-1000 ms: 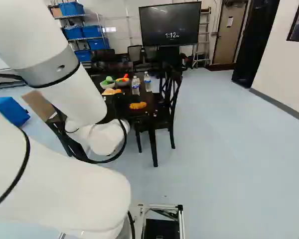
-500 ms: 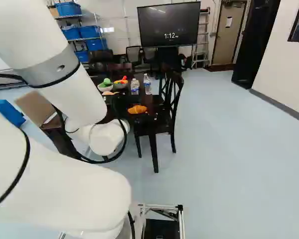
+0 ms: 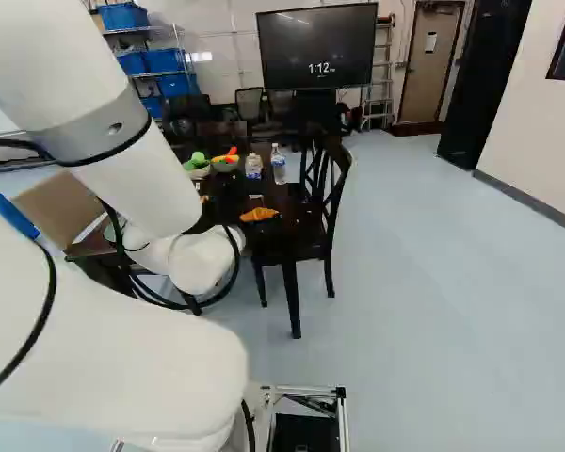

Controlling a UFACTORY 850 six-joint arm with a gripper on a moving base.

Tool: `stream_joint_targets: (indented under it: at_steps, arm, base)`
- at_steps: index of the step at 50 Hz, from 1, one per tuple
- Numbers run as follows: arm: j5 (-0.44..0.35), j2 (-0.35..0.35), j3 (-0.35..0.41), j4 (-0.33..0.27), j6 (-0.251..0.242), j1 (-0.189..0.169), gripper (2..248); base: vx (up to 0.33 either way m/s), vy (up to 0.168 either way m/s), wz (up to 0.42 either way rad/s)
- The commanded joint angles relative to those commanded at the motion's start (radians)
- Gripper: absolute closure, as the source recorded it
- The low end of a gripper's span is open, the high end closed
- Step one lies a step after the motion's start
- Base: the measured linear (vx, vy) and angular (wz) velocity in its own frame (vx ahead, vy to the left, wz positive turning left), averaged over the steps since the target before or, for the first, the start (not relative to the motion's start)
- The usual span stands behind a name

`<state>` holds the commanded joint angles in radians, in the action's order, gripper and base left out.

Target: Move the croissant to the empty plate

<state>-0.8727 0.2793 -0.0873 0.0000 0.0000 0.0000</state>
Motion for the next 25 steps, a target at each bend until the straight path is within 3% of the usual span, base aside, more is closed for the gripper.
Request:
stream_joint_targets:
  at_steps: [25]
  arm:
    - [0.0, 0.0, 0.0, 0.0, 0.0, 0.0, 3]
  base:
    - [0.001, 0.0, 0.0]
